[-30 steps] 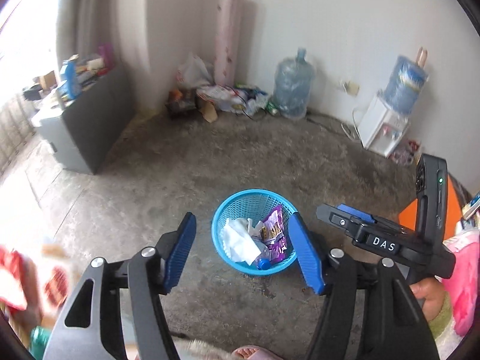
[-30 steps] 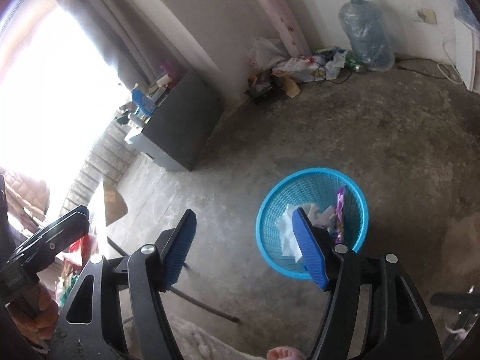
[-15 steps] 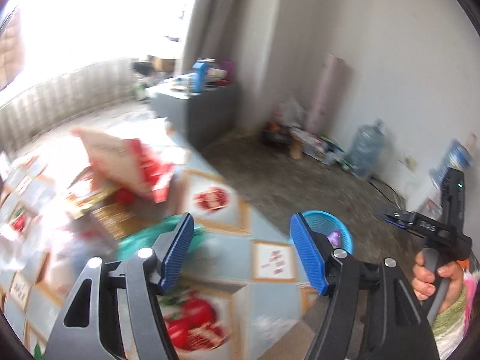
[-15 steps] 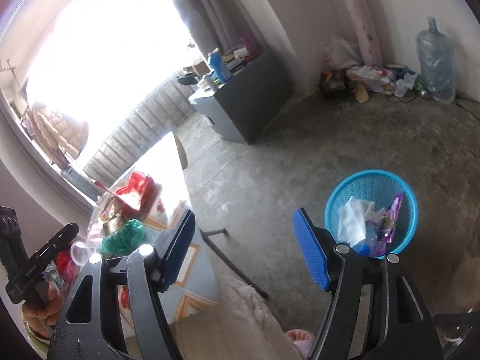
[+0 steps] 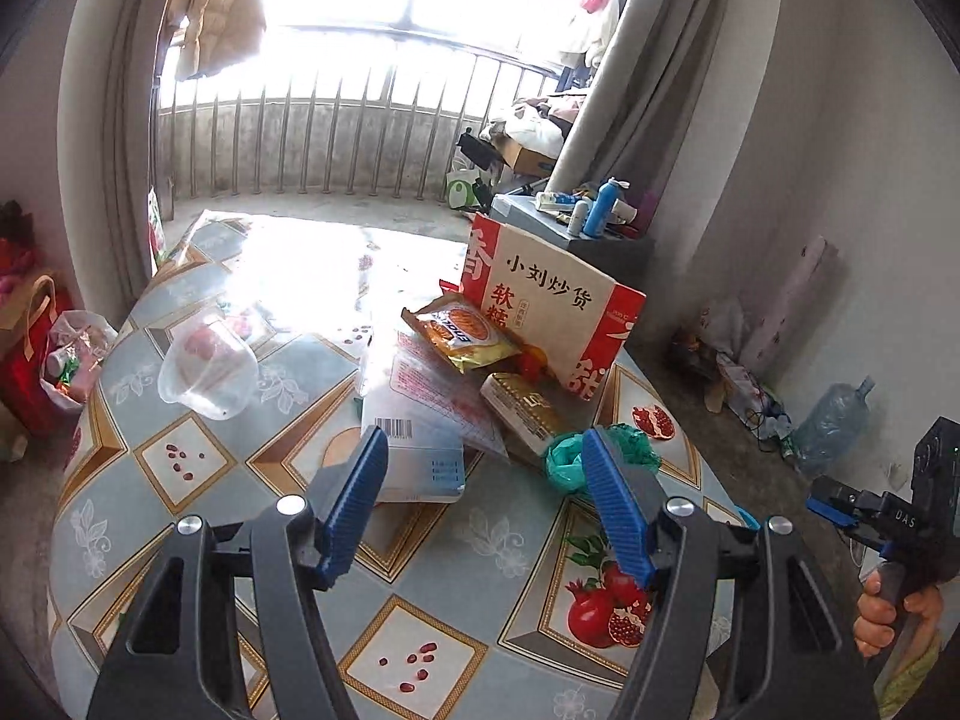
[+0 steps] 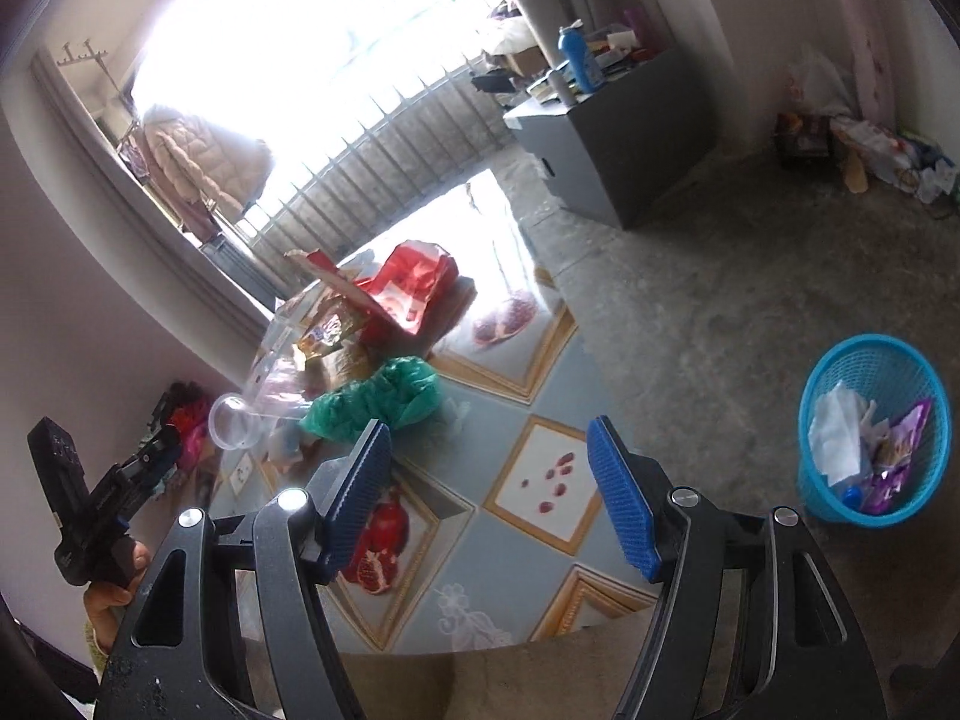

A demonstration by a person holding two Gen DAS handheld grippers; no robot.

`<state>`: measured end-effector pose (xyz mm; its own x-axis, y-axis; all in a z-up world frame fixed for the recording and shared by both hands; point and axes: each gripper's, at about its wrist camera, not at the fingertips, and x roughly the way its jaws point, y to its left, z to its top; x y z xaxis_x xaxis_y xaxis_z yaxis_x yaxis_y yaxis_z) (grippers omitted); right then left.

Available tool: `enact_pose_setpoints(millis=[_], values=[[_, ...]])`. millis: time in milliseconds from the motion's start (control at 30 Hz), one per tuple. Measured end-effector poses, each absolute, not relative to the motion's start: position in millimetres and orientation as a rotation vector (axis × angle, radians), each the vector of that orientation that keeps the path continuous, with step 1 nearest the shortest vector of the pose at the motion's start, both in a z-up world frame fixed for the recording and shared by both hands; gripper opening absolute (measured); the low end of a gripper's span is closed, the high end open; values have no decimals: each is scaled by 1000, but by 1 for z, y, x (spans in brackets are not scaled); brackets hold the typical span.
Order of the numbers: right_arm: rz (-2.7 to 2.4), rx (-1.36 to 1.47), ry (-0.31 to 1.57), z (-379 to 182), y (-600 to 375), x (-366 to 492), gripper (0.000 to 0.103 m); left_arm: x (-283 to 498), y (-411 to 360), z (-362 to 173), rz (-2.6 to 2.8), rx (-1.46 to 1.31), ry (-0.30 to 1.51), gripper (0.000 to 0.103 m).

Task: Collect trash
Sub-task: 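Move both grippers back over the table toward the green bag, then grasp the gold tissue pack with the left gripper while the right gripper grasps the green bag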

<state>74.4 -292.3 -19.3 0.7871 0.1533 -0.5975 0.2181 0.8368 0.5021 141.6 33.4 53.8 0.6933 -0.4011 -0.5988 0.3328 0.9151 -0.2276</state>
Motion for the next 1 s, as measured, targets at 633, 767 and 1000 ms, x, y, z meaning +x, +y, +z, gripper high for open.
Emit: enact_pose_setpoints(millis=[633, 767, 1000], values=[[91, 854, 848, -77, -261, 194, 59, 275, -82, -11, -422, 58, 829, 57], [95, 911, 858, -90, -264, 205, 47, 285, -93, -33, -399, 119, 893, 50], [123, 894, 870, -90, -261, 201, 27, 249, -100, -38, -479, 147, 923, 45]])
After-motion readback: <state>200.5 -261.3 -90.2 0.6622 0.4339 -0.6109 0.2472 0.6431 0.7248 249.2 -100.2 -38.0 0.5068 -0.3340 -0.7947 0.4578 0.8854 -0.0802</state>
